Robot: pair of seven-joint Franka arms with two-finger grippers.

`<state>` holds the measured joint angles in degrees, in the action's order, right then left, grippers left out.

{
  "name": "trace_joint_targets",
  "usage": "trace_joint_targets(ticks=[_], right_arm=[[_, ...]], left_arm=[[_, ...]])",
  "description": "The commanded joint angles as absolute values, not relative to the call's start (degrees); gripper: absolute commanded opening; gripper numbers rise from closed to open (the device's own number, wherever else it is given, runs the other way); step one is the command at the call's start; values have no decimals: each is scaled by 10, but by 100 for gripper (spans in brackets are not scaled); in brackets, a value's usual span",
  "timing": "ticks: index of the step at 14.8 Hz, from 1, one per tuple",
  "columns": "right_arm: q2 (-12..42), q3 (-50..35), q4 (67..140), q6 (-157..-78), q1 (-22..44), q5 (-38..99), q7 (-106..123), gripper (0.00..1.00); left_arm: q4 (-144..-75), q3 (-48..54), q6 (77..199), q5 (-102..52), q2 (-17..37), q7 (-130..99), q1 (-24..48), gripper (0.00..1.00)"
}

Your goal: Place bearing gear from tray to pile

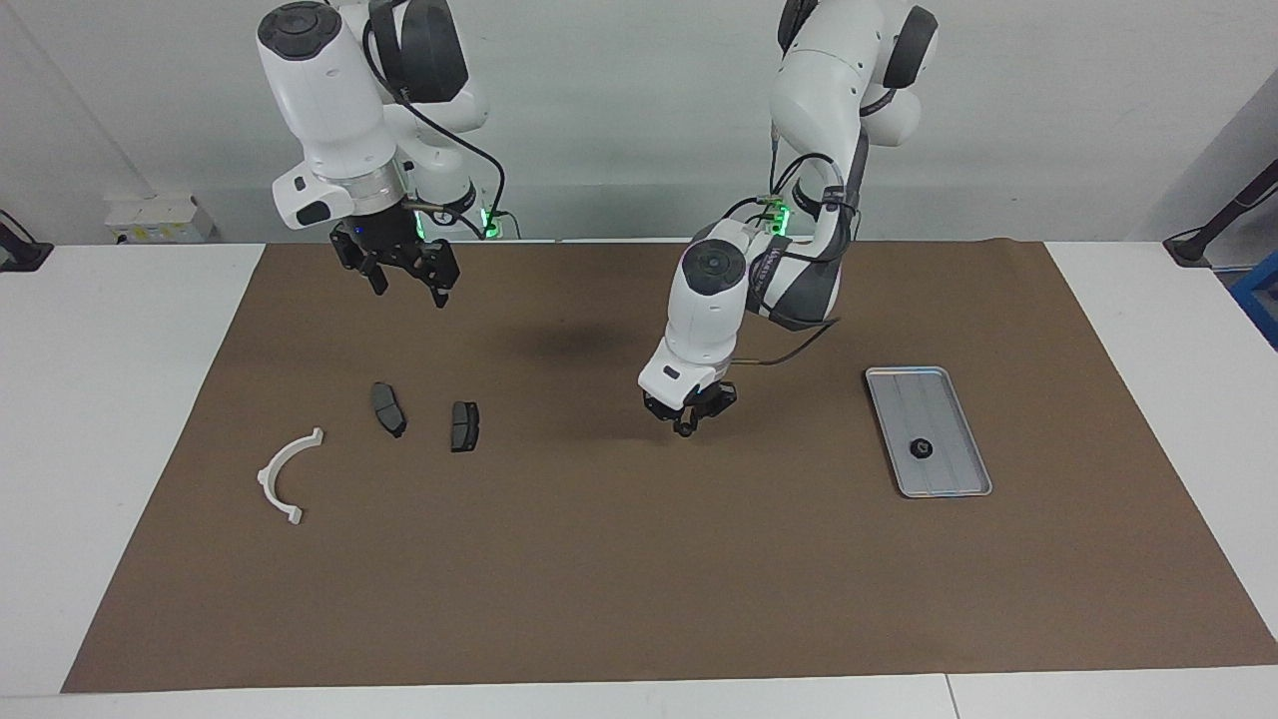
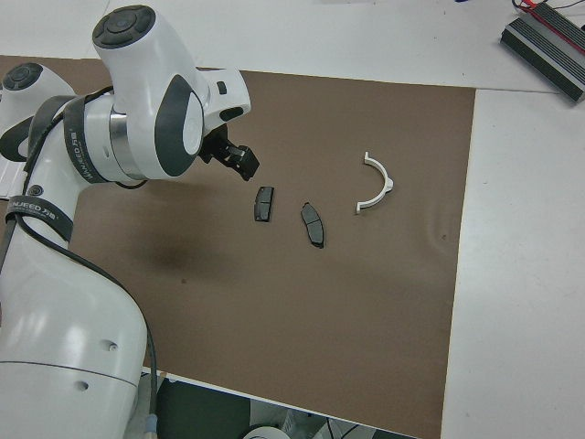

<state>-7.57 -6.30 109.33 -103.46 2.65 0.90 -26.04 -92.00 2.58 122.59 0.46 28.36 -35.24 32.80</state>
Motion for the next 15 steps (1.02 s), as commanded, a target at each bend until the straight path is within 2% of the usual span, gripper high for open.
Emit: trace_joint_targets(ticks=[1,4,15], right_arm=[[-80,-66,1101,-1044,22,12,-265,95],[-80,-65,1101,-1044,21,12,-263,95],[-80,-65,1101,-1042,20,12,-260,97]], left_arm=[[-952,17,1265,14,280,-369,340,0],[-959,15,1279,14,295,-381,352,0],[-987,15,1312,18,295,-382,355,0]])
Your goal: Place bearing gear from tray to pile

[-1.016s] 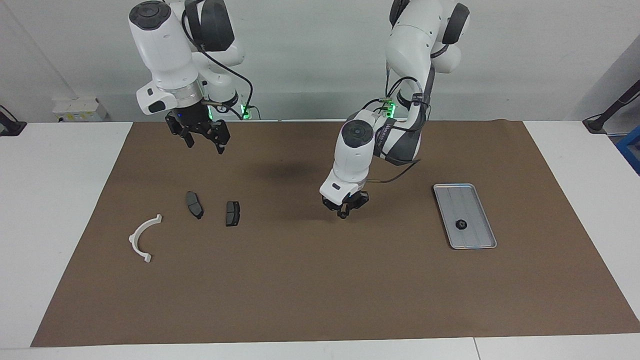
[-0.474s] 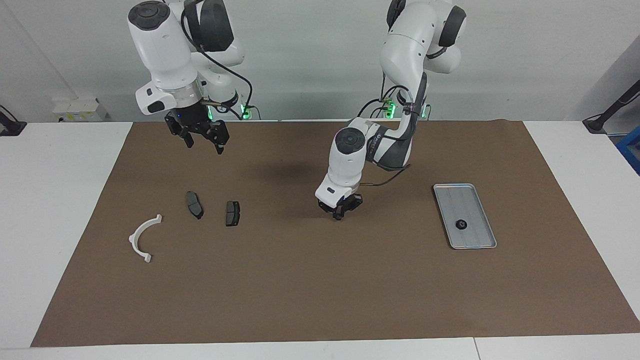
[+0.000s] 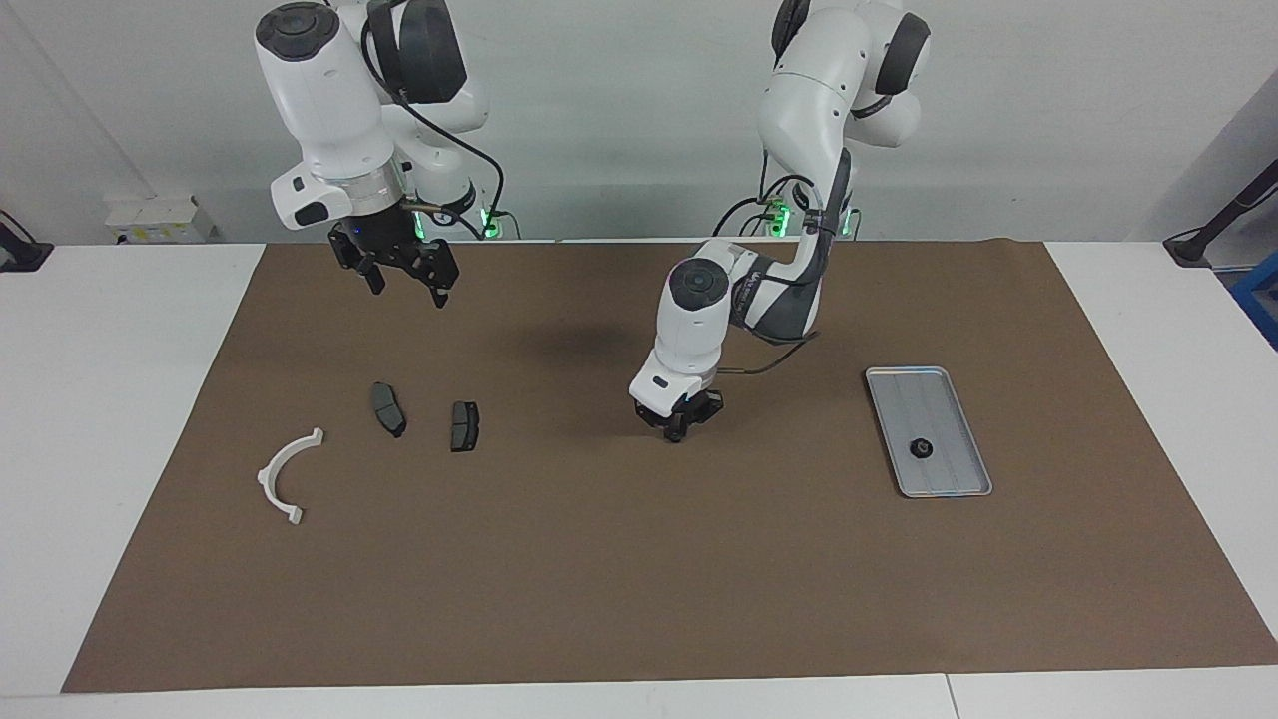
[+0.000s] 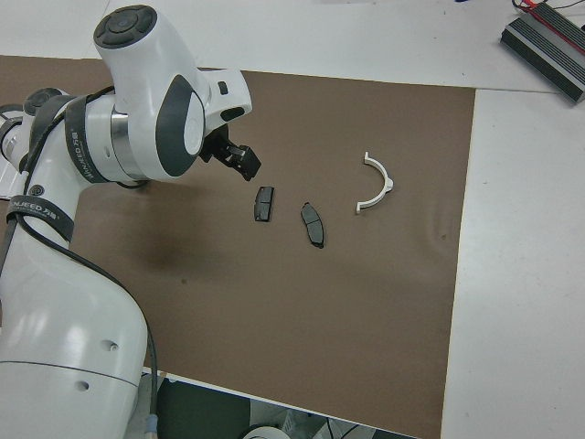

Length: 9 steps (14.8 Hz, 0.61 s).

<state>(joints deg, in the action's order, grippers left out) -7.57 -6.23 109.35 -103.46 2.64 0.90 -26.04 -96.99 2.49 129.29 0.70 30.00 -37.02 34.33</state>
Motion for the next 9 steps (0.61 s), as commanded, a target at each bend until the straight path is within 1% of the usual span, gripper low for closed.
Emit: trace_joint_targets(ticks=[1,2,3,4,7,9], right_arm=[[-80,-65,1101,-1042,20,12,-260,97],[-80,-65,1101,-1041,21,12,-260,97],[-80,-65,1101,-1041,22,11,-260,97],[-80,-65,1101,-1041,22,11,-260,97],[-80,-65,1101,-1041,23,11,-260,100],[-80,-66,1101,-1041,23,11,-260,100]], left_arm=[[-987,15,1311,18,294,-382,355,3],[-986,15,1310,20,294,-381,354,33],[-983,15,1310,29,294,-379,352,83],[-979,16,1304,44,294,-375,347,100],[-978,17,1281,46,271,-354,318,100],[-979,16,1242,45,223,-307,275,100]])
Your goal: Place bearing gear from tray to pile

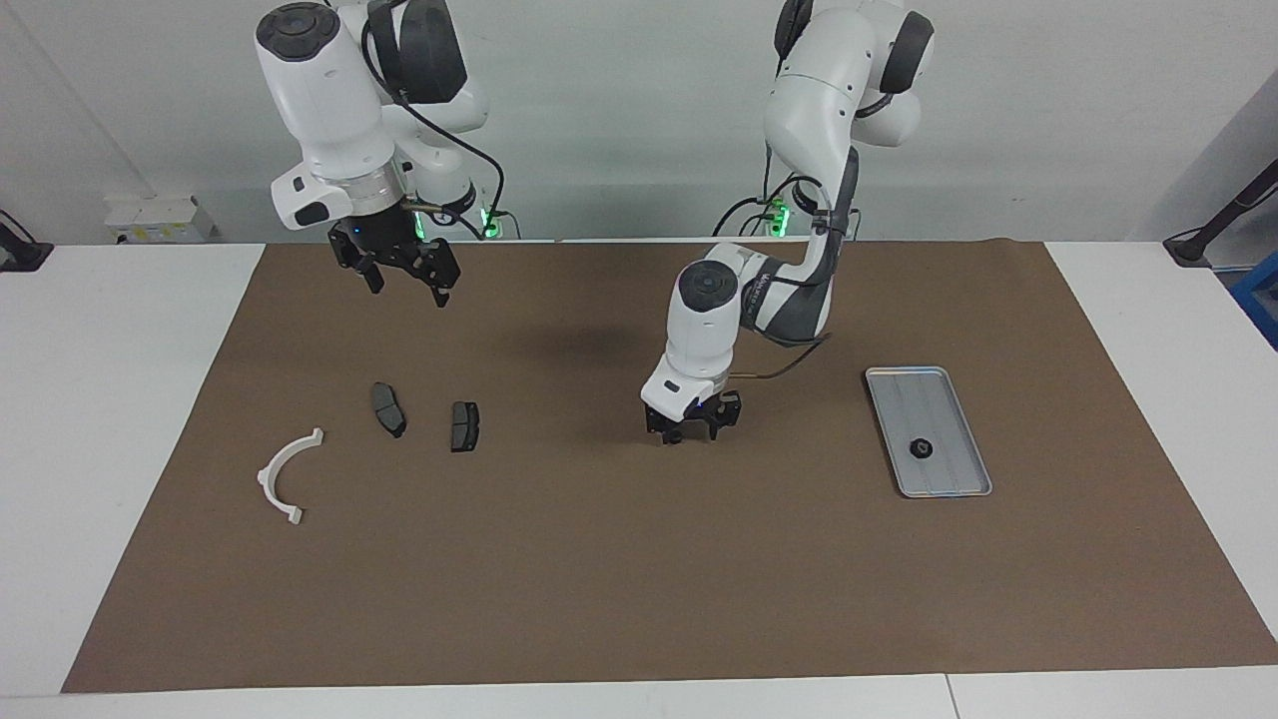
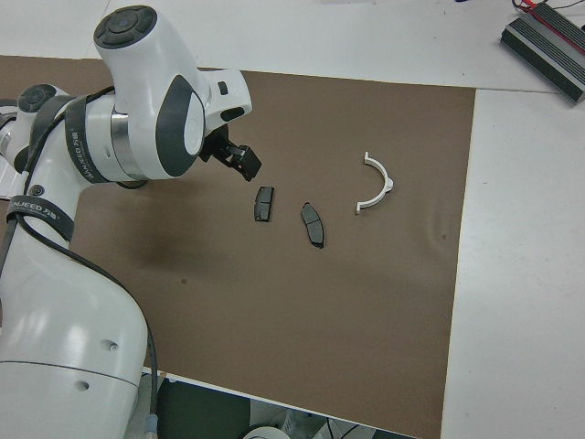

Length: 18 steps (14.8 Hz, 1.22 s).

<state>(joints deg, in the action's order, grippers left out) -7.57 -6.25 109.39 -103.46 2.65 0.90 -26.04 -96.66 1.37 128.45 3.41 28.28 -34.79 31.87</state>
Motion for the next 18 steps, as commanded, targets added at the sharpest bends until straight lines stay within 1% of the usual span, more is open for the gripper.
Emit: trace_joint_targets(ticks=[1,3,5,7,10,12,14,15,18], right_arm=[[-80,-65,1101,-1041,24,11,-260,100],[-80,-66,1101,-1042,25,11,-261,100],[-70,-66,1101,-1046,48,11,-272,100],[-48,-66,1101,-1075,75,11,-325,100],[-6,-66,1100,-1117,127,11,-411,100],[29,-66,1096,-1156,156,11,-463,100],[78,-66,1075,-1188,195,9,-510,100],[108,-66,1054,-1199,208,6,-540,100],[191,-65,966,-1201,242,1,-597,100]], left_arm=[[-980,18,1215,45,196,-280,239,100],[-979,17,1147,41,145,-190,174,100],[-979,18,1103,40,110,-103,101,100],[-978,18,1089,40,105,-30,41,100],[-997,18,1088,21,96,42,-24,100],[-1061,17,1124,15,70,91,-40,100],[-1136,17,1208,15,49,90,-36,100],[-1151,17,1223,15,50,90,-34,100],[-1160,17,1239,9,63,90,-33,100]])
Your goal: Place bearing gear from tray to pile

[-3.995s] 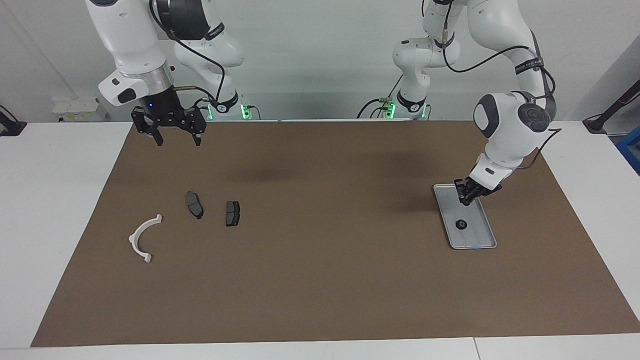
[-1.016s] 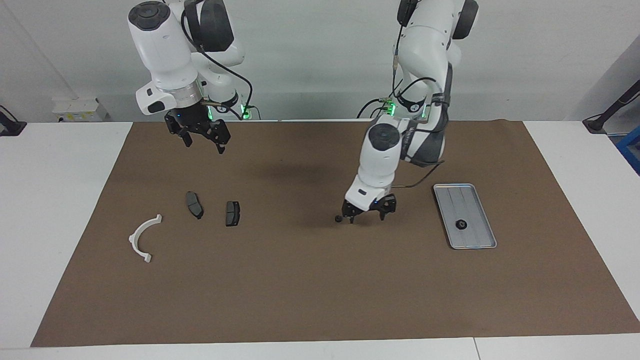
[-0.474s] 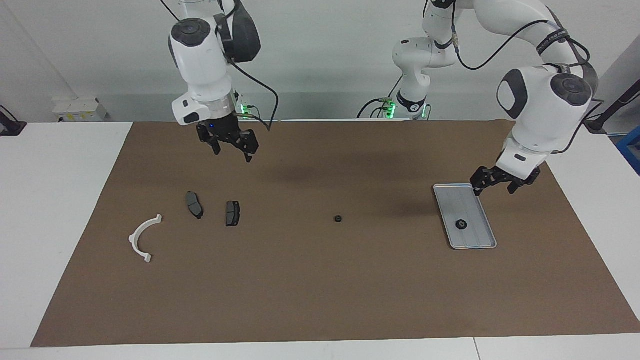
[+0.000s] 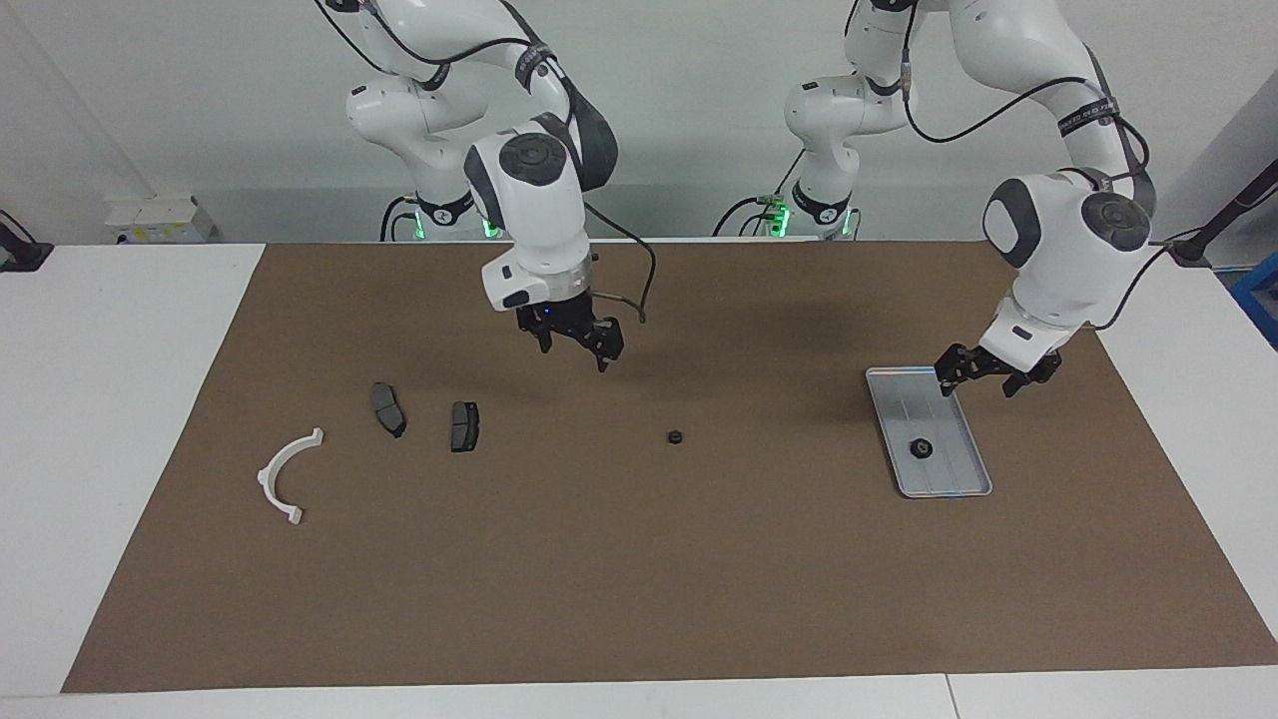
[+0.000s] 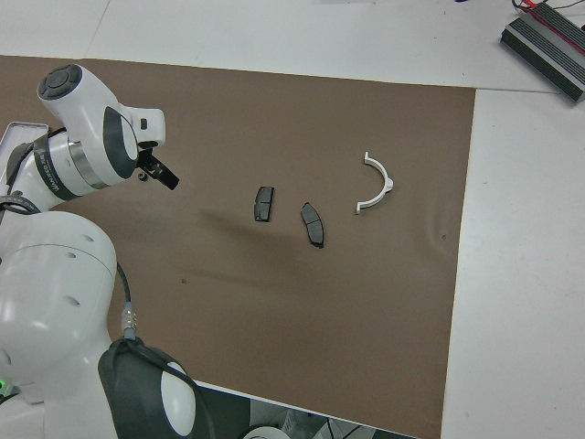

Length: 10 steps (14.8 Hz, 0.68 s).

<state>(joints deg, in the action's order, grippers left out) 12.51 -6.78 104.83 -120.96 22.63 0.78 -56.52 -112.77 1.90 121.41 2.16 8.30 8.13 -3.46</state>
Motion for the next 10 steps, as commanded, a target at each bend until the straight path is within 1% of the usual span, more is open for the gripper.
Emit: trace_joint_targets(ticks=[1,2,3,5,6,10], right_arm=[[212,-65,942,-1195,245,0,-601,100],[235,-64,915,-1190,251,-3,-605,100],[269,-62,884,-1174,277,-16,-616,100],[355,-63,781,-1132,300,-62,-674,100],[383,-64,744,-1118,301,-66,-687,100],[444,-63,666,-1107,314,-66,-692,100]], left_arm=[[-1168,17,1252,-2,71,88,-31,100],[-1176,17,1269,-11,75,84,-28,100],[-1189,17,1290,-17,78,70,-26,100],[-1192,18,1316,-18,96,55,-11,100],[-1191,17,1328,-18,100,55,-7,100],[-1174,18,1356,-18,135,53,3,100]])
